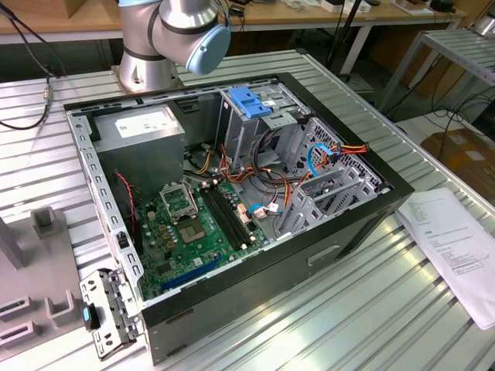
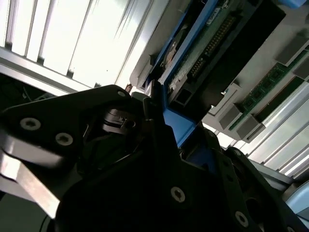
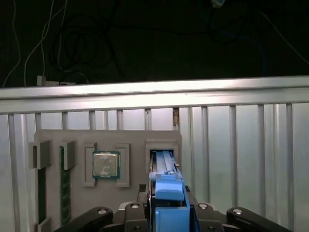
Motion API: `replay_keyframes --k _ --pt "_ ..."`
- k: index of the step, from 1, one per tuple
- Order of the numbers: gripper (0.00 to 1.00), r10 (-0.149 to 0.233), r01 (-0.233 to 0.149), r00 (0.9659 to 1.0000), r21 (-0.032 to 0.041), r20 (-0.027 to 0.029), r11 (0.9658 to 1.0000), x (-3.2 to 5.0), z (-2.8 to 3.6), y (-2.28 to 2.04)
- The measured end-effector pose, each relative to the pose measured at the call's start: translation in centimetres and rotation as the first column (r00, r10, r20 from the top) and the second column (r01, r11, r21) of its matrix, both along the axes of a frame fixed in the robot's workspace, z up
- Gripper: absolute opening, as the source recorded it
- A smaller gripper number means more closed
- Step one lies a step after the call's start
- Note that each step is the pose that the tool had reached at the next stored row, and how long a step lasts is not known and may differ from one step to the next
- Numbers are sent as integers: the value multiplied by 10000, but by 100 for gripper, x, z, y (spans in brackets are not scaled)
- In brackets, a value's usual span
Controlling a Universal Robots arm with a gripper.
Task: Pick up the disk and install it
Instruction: 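Pick up the disk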
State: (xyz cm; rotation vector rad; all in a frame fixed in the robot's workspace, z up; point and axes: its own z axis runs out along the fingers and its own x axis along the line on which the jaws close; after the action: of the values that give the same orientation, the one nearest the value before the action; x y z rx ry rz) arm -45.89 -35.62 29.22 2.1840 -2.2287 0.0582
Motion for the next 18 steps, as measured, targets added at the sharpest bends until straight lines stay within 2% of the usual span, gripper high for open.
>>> replay_keyframes --k 2,6,11,18 --pt "37 308 -308 9995 0 0 9995 0 0 0" --pt "37 306 -306 9995 0 1 9995 0 0 0" --pt "37 306 -306 9995 1 3 9995 0 75 0" --pt "37 306 -306 9995 -1 -2 9995 -1 0 0"
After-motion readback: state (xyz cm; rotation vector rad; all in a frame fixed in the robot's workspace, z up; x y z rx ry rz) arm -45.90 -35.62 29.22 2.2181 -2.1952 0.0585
